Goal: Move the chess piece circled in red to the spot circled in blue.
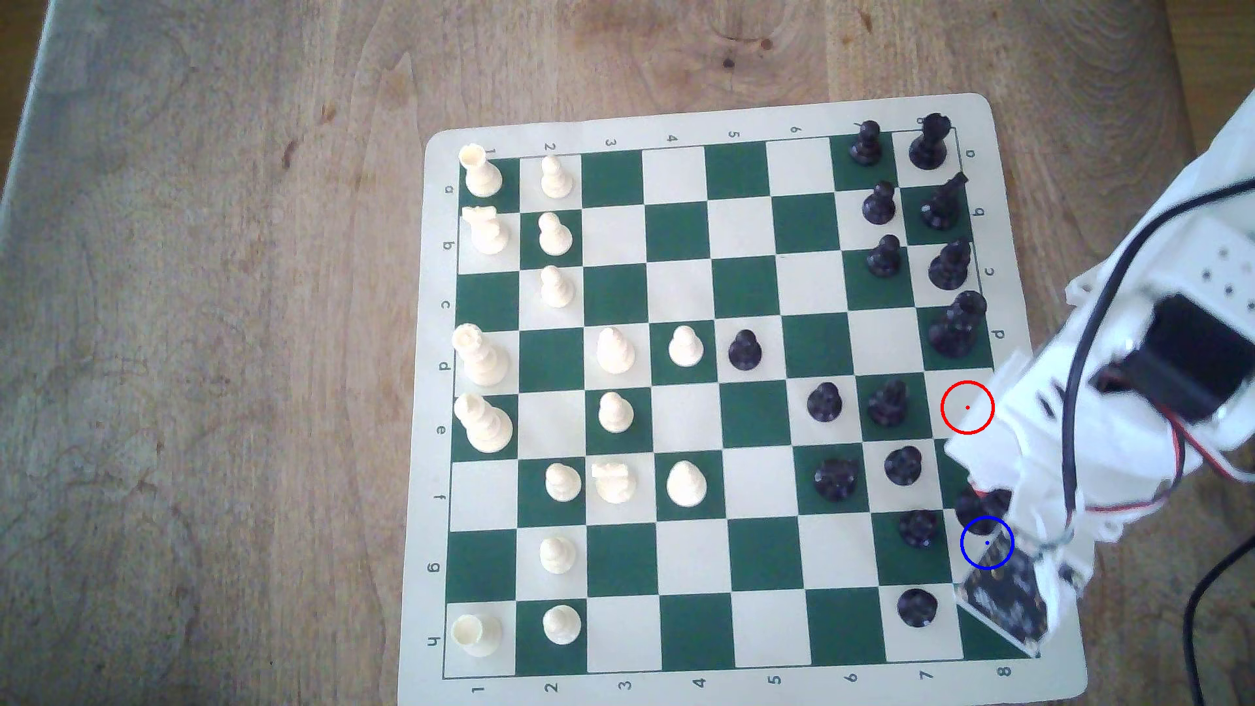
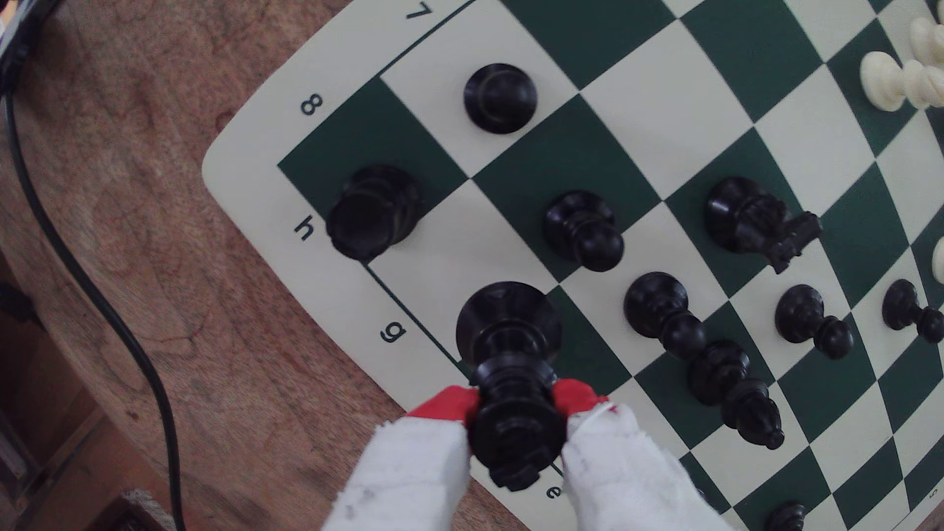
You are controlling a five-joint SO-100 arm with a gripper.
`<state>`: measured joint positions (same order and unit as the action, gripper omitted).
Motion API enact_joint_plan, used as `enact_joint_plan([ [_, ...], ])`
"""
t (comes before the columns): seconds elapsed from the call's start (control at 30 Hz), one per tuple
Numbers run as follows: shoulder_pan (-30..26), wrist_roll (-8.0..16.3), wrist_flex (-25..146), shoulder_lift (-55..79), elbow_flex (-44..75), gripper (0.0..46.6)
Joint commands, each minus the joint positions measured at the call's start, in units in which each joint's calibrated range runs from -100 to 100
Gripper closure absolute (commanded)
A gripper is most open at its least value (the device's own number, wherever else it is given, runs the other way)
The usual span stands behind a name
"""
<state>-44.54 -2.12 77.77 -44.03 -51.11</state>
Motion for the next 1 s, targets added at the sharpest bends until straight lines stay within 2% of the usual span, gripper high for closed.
enact_joint_plan([
  [0.0,-1.72,0.05,-1.93,3.96,6.05,45.6],
  [0.27,-2.50,0.00,-5.53,9.99,6.50,45.6],
  [0.97,-3.13,0.24,-7.33,13.47,5.69,45.4],
])
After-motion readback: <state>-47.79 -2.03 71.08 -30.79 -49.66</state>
